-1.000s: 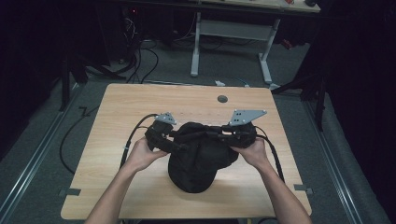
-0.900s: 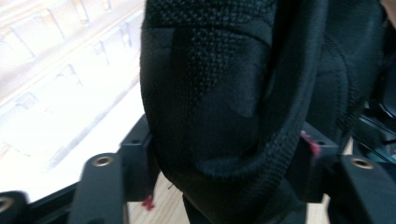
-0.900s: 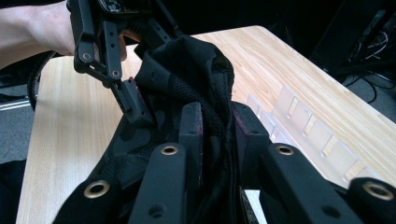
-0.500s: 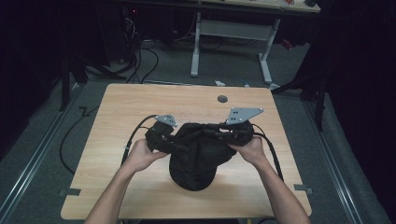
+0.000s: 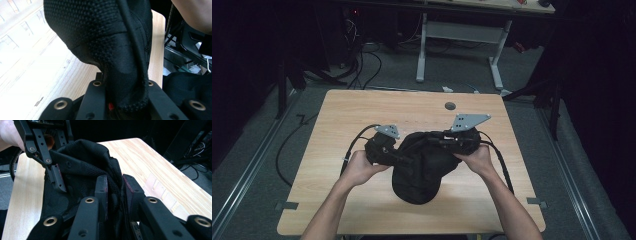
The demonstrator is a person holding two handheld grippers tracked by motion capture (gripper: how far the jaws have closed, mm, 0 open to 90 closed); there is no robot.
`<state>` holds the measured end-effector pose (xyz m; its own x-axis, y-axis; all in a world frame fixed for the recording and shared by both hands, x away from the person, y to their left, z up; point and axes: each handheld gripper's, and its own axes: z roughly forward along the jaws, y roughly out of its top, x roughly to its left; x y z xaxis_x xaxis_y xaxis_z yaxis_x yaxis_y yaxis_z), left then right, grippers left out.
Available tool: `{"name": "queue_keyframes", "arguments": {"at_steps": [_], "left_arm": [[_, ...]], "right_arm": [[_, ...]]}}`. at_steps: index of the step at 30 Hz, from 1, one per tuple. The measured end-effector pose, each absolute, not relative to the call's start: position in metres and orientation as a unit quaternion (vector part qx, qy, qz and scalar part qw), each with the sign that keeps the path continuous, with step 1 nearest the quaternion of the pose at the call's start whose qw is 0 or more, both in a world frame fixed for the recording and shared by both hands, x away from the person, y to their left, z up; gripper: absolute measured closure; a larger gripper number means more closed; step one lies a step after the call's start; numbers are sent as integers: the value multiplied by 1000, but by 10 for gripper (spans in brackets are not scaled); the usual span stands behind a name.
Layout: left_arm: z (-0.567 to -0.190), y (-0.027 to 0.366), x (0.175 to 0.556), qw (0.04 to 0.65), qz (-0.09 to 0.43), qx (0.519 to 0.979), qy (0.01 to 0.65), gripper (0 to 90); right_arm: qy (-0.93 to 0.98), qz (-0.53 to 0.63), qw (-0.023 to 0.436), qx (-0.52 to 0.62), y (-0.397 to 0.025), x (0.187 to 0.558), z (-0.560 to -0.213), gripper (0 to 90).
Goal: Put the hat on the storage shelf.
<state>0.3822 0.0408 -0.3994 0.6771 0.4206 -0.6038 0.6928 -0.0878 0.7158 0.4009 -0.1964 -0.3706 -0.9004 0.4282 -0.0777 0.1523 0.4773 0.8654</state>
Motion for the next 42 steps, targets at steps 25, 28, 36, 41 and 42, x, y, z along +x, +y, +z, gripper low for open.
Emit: {"name": "queue_keyframes", "arguments": {"at_steps": [25, 28, 36, 41, 42], "left_arm": [[-394, 66, 387, 600, -91, 673, 423, 867], [-394, 69, 385, 603, -87, 670, 424, 867], [-390, 80, 383, 620, -83, 652, 427, 866], [-392, 79, 381, 620, -84, 654, 425, 865], [-393, 78, 380, 619, -85, 655, 424, 865]], "right_arm": [[810, 522, 123, 237, -218, 391, -364, 455], [800, 524, 134, 260, -228, 387, -365, 475], [785, 494, 119, 354, -251, 387, -394, 482], [782, 485, 78, 384, -248, 392, -422, 495], [782, 485, 78, 384, -248, 392, -422, 495]]}}
